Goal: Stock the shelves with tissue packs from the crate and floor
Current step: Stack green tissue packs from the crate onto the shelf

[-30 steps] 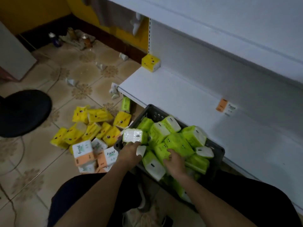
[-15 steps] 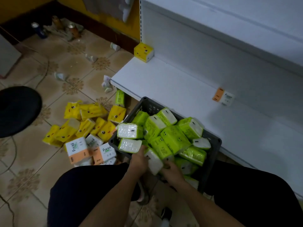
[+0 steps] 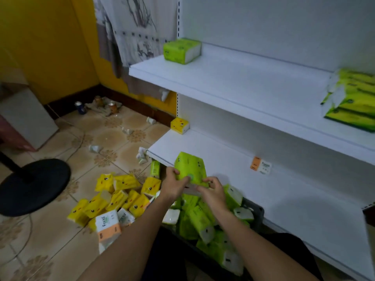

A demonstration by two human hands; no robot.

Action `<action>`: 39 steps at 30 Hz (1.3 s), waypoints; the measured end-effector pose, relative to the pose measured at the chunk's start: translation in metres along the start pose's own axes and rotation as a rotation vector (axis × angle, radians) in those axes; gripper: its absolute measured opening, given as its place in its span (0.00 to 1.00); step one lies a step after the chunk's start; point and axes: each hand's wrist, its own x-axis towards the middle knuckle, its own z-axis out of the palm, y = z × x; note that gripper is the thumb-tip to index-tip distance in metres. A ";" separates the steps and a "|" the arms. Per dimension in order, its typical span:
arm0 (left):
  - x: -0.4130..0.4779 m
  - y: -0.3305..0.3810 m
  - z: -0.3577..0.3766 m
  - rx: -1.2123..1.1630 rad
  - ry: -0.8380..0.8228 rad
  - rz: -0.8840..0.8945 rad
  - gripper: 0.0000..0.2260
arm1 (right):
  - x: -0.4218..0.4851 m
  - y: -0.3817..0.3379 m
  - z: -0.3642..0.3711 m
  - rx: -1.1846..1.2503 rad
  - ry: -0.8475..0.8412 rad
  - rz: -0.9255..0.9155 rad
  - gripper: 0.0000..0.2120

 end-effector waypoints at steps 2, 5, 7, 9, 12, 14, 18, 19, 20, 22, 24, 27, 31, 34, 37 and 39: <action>0.000 0.023 -0.011 -0.085 0.004 0.017 0.16 | 0.002 -0.024 -0.009 0.021 -0.012 -0.029 0.08; 0.004 0.058 -0.027 -0.149 0.000 0.056 0.22 | 0.006 -0.067 -0.028 -0.015 -0.052 -0.108 0.16; 0.010 0.079 -0.036 -0.185 -0.003 0.076 0.24 | 0.011 -0.096 -0.043 -0.114 -0.066 -0.188 0.24; 0.016 0.098 -0.040 -0.257 0.006 0.116 0.27 | 0.014 -0.123 -0.054 -0.203 -0.071 -0.257 0.29; 0.022 0.130 -0.043 -0.488 -0.027 0.147 0.26 | 0.016 -0.155 -0.061 -0.206 -0.118 -0.337 0.35; 0.029 0.149 -0.048 -0.512 -0.053 0.134 0.24 | 0.021 -0.175 -0.064 -0.262 -0.103 -0.463 0.39; 0.048 0.179 -0.065 -0.385 -0.059 0.139 0.11 | 0.040 -0.217 -0.063 -0.372 -0.118 -0.721 0.43; 0.055 0.184 -0.067 -0.386 -0.049 0.157 0.06 | 0.047 -0.224 -0.060 -0.413 -0.148 -0.762 0.45; 0.063 0.190 -0.070 -0.399 -0.028 0.180 0.03 | 0.054 -0.230 -0.056 -0.455 -0.176 -0.795 0.46; 0.083 0.198 -0.076 -0.422 0.039 0.228 0.06 | 0.069 -0.237 -0.046 -0.506 -0.197 -0.828 0.42; 0.104 0.204 -0.084 -0.421 0.115 0.278 0.13 | 0.084 -0.241 -0.035 -0.452 -0.143 -0.810 0.33; 0.132 0.208 -0.089 -0.367 0.075 0.344 0.25 | 0.105 -0.248 -0.018 -0.309 0.003 -0.774 0.25; 0.164 0.202 -0.092 -0.141 0.018 0.401 0.40 | 0.141 -0.251 0.007 -0.362 0.046 -0.702 0.22; 0.192 0.198 -0.100 -0.059 0.058 0.454 0.26 | 0.168 -0.256 0.021 -0.456 0.064 -0.701 0.23; 0.217 0.204 -0.100 0.016 0.236 0.486 0.14 | 0.190 -0.263 0.030 -0.462 0.062 -0.669 0.24; 0.231 0.209 -0.099 0.156 0.403 0.485 0.15 | 0.204 -0.267 0.038 -0.445 0.055 -0.649 0.24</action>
